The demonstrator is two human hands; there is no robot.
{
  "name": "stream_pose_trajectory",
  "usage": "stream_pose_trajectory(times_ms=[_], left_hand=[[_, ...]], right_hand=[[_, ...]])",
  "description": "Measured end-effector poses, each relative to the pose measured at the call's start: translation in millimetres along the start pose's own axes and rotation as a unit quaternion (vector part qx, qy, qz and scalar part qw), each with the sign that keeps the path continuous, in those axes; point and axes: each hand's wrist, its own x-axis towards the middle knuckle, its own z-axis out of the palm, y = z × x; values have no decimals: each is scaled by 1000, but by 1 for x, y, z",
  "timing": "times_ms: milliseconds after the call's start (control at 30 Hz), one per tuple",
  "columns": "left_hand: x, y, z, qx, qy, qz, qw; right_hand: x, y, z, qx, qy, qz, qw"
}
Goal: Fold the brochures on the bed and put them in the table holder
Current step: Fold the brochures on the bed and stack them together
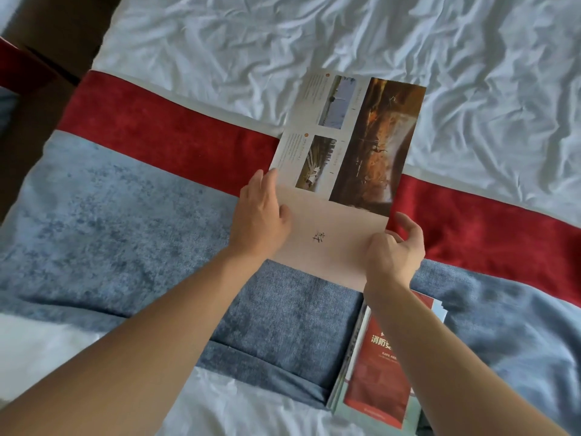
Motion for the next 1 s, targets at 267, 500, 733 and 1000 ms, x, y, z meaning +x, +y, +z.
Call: stream_pose_trajectory(times_ms=[267,500,733,1000], left_hand=[[-14,-10,-8,-117,24,-150,982],[-36,-11,-23,27,66,35,997],[-38,17,-20,106,78,188,973],[-33,35,-21,97,88,215,968]], right_hand=[[-12,-3,-20,-8,-6,-25,1000],[-19,-5,-26,-84,-25,-142,986],[-22,2,-34,-90,-30,-167,981],[-14,4,-45,-127,-25,-220,967]])
